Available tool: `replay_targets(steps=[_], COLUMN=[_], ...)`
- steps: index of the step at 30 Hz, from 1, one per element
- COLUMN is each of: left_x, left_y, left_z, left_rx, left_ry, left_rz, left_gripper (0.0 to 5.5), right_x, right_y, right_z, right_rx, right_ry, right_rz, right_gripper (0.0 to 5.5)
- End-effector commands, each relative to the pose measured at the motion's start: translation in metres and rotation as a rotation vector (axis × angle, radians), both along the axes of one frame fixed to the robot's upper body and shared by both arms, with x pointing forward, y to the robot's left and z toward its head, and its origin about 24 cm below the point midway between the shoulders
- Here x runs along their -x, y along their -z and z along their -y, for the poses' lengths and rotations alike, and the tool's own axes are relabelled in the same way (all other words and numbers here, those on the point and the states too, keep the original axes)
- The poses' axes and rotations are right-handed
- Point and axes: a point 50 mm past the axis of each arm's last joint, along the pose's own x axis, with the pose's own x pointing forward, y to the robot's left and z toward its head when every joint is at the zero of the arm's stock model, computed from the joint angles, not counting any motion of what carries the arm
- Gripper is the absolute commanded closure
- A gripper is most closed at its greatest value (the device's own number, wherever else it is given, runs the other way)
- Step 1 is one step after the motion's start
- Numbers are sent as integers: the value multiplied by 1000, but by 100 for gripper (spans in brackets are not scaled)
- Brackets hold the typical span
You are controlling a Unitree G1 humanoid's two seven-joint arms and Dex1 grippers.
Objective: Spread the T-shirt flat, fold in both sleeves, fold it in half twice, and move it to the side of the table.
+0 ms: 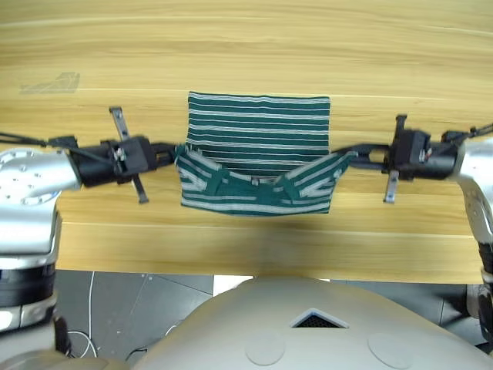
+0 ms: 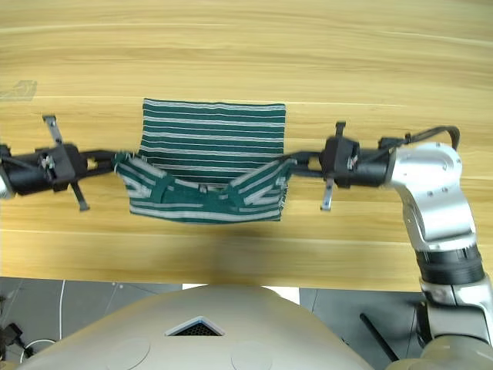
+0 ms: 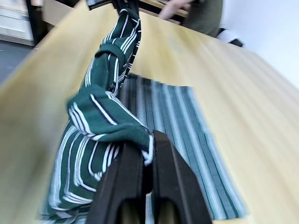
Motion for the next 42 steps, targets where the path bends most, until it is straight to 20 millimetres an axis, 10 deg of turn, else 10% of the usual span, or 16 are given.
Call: replay_targets(steps=[1, 6, 17, 24, 31, 42], left_x=[-49, -80, -88, -115, -99, -99], left_y=[8, 22, 59, 54, 86, 24], left_z=[2, -5, 10, -30, -30, -29], left_rx=[86, 162, 120, 272, 258, 547], left_ry=[-177, -321, -323, -870, -850, -867], left_rz=[89, 62, -21, 193, 86, 411], left_gripper=[550, 550, 506, 391, 272, 229], right_x=[-43, -84, -101, -126, -109, -107], right_y=[-3, 5, 50, 30, 63, 91], right_z=[-7, -5, -11, 22, 6, -43], right_rx=[-2, -20, 104, 24, 58, 423], right_ry=[57, 177, 300, 833, 728, 399], right_rz=[81, 113, 53, 328, 258, 152], right_gripper=[548, 548, 489, 421, 421, 421])
